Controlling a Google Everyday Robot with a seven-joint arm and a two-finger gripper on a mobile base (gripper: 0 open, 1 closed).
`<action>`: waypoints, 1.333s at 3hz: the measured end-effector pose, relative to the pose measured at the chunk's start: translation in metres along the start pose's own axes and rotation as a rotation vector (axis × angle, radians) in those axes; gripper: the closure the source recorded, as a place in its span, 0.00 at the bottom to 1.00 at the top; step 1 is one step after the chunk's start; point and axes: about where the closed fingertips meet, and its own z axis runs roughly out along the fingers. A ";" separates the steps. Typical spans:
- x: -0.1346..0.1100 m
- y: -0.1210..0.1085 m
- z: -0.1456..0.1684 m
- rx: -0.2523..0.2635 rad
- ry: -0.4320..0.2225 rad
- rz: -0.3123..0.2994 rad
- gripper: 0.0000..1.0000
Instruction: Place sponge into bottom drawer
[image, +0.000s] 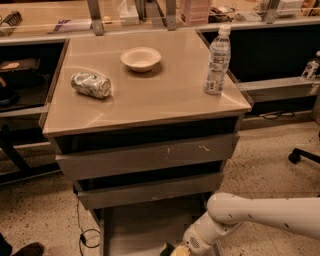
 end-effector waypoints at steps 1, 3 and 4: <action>-0.001 0.000 0.008 -0.003 -0.005 -0.008 1.00; -0.032 -0.043 0.062 -0.046 -0.145 0.032 1.00; -0.056 -0.087 0.117 -0.115 -0.193 0.078 1.00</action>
Offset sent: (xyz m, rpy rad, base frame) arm 0.0330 0.0454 -0.0871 0.1357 -0.0207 -0.1247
